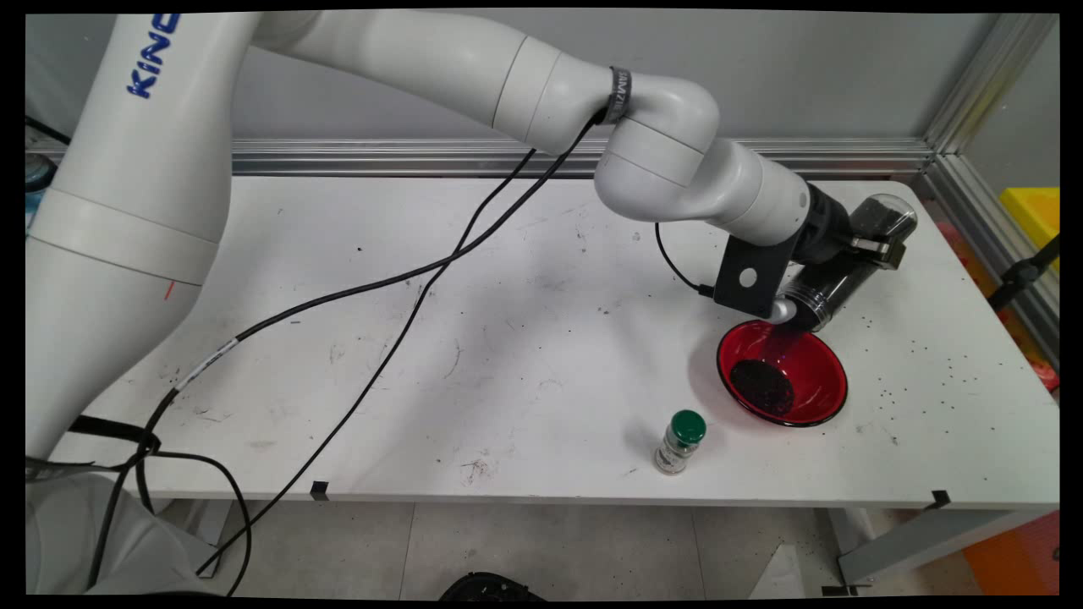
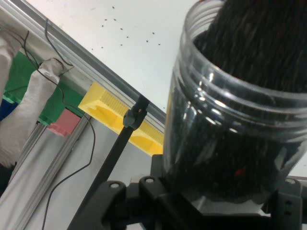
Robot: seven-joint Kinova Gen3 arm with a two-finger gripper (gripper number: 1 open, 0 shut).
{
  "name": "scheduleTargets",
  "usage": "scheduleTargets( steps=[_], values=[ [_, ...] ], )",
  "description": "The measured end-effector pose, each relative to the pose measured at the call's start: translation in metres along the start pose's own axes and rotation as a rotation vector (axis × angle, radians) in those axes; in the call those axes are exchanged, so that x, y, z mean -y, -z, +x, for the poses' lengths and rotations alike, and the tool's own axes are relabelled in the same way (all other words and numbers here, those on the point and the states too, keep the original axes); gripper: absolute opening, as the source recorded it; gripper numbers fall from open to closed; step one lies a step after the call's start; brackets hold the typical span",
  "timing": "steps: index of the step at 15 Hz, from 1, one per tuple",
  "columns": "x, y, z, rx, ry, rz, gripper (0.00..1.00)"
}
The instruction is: Pour the black seasoning powder in the red bowl
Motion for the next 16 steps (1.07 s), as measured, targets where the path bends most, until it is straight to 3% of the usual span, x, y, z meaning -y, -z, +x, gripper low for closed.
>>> scheduleTargets(
  steps=[16],
  values=[
    [0.0023,-0.0026,0.0041,0.007,-0.024,0.004,0.00]
  ],
)
